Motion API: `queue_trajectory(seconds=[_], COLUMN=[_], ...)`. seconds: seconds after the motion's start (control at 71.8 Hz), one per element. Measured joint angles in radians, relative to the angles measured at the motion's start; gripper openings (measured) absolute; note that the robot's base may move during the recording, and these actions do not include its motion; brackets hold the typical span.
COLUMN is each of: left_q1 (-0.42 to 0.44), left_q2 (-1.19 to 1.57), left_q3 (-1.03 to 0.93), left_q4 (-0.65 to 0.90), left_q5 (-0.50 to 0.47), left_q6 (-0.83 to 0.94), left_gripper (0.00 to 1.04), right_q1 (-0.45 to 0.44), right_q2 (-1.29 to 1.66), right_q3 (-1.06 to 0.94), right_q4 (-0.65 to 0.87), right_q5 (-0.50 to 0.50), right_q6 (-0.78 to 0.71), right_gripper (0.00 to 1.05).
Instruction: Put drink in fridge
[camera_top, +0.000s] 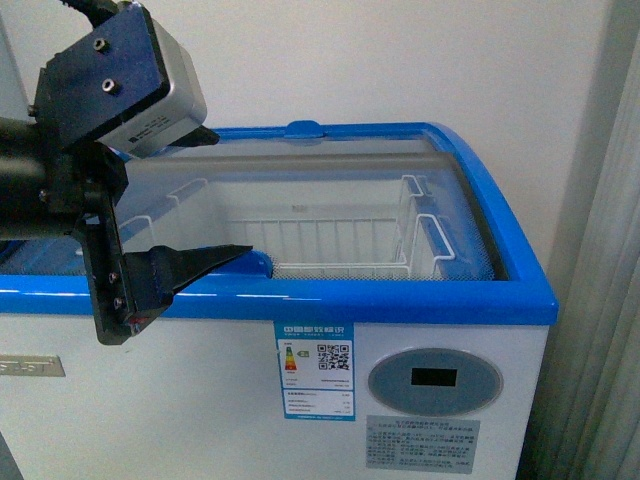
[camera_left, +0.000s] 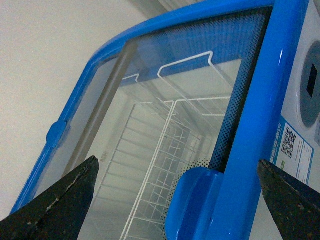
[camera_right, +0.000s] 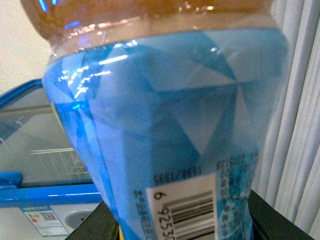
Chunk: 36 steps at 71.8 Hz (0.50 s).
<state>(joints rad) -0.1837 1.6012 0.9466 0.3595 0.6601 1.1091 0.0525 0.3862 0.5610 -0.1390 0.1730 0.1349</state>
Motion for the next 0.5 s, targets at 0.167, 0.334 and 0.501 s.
queue_trajectory(seconds=[0.167, 0.334, 0.501], left_q1=[0.002, 0.012, 0.021], left_q2=[0.04, 0.093, 0.166], left_q3=[0.042, 0.089, 0.163], left_q4=[-0.074, -0.098, -0.139], left_q5=[0.001, -0.019, -0.053], left_q6=[0.088, 0.144, 0.183], left_gripper=[0.97, 0.97, 0.97], right_q1=[0.0, 0.0, 0.0], right_q2=[0.0, 0.0, 0.0], right_q3=[0.0, 0.0, 0.0], right_q4=[0.0, 0.0, 0.0], right_q5=[0.0, 0.0, 0.0], right_q6=[0.0, 0.0, 0.0], right_gripper=[0.38, 0.38, 0.38])
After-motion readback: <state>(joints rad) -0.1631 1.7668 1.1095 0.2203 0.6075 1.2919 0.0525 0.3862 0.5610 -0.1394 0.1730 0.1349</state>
